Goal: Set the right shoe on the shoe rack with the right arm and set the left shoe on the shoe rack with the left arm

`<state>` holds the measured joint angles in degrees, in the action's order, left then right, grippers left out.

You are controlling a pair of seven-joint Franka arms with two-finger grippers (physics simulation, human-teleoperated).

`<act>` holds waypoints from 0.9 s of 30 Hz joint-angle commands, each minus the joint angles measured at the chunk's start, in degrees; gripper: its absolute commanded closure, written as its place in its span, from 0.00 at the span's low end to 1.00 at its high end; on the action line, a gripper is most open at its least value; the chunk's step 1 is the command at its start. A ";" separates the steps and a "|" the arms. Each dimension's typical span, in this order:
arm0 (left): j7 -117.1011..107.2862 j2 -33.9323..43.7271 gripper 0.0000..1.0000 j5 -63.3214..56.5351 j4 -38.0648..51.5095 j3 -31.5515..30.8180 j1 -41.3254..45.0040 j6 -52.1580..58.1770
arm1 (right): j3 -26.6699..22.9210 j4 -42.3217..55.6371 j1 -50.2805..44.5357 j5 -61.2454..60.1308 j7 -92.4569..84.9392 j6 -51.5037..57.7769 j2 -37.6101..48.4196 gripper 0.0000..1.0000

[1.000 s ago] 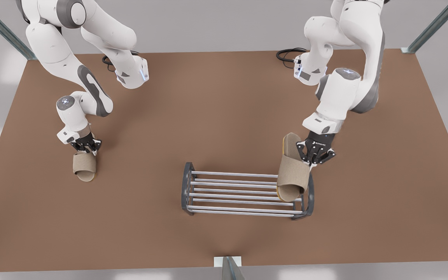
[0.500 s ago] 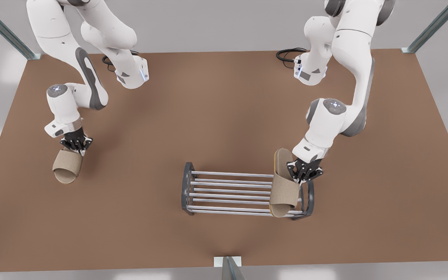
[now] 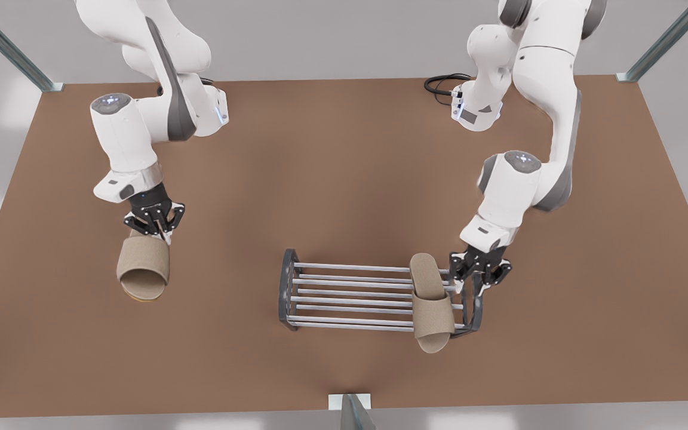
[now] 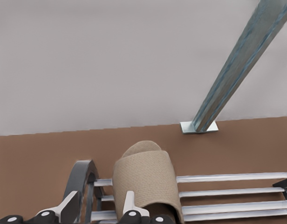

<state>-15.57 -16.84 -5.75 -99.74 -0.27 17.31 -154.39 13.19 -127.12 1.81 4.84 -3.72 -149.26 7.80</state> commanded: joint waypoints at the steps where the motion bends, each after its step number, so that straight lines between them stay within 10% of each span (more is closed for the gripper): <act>1: -0.69 2.08 0.00 -3.12 6.30 0.18 -0.08 23.67 | 2.80 2.66 -0.31 -1.14 15.84 17.24 -0.94 0.79; 5: 13.89 1.99 0.00 2.41 23.10 5.89 -0.69 63.23 | 8.26 9.78 -4.35 -1.14 28.59 21.99 -6.65 0.79; 8: 21.54 4.01 0.00 1.80 26.09 10.02 -0.70 73.52 | 8.34 17.69 -9.72 -0.97 36.76 24.01 -13.42 0.79; 27: 21.37 5.24 0.00 1.01 25.21 2.38 -8.43 79.24 | 7.11 43.00 -25.89 0.52 60.93 31.22 -29.15 0.79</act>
<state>0.19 -11.71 -4.58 -74.56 2.10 8.89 -76.46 20.02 -85.24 -24.39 4.75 33.90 -119.76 -20.55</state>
